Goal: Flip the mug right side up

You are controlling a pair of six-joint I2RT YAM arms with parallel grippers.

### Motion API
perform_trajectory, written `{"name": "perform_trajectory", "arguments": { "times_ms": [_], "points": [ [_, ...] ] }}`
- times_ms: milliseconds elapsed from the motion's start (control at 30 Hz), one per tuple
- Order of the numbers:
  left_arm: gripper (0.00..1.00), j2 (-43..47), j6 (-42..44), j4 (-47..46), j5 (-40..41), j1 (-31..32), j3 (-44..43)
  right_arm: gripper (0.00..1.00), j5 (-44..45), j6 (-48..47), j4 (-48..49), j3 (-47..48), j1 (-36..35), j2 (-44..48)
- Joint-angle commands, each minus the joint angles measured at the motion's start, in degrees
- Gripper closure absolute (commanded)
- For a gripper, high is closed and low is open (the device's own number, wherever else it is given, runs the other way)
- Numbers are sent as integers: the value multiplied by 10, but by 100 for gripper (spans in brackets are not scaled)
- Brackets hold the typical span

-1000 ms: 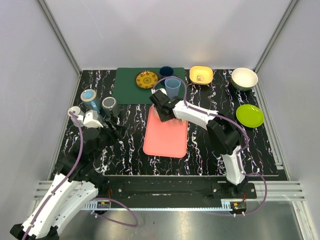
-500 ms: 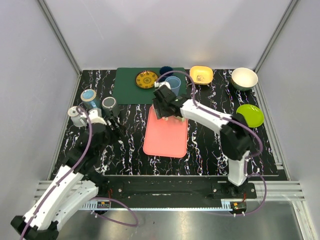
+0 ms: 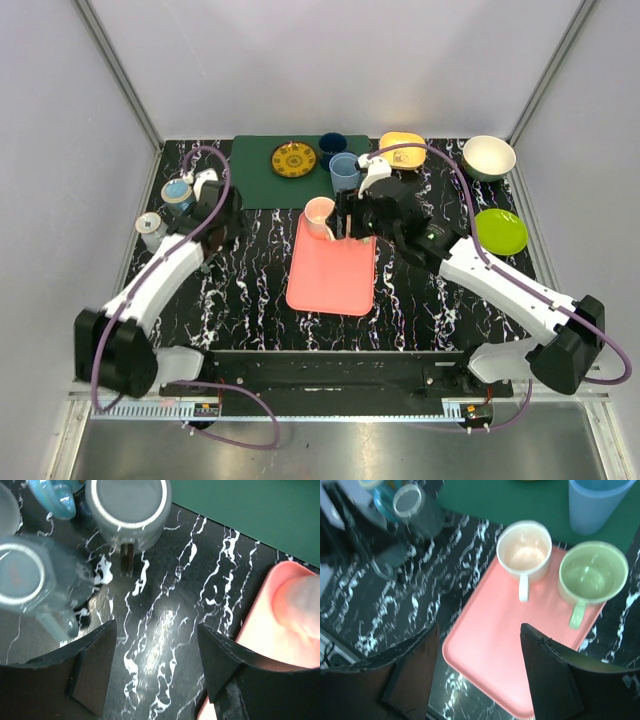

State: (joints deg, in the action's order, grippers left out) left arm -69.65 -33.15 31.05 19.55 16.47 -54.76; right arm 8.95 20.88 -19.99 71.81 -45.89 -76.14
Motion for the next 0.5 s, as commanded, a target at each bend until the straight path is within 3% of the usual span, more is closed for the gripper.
{"name": "perform_trajectory", "arguments": {
  "times_ms": [0,133,467],
  "points": [
    [34,-98,48,-37,-13,-21,-70,29,-35,22,21,-61,-5,34],
    [39,-157,50,-67,-24,-37,-80,29,-42,22,23,-84,-5,71],
    [37,-214,79,-65,-7,-66,-116,29,-42,12,24,-111,-4,118]
  ]
}}
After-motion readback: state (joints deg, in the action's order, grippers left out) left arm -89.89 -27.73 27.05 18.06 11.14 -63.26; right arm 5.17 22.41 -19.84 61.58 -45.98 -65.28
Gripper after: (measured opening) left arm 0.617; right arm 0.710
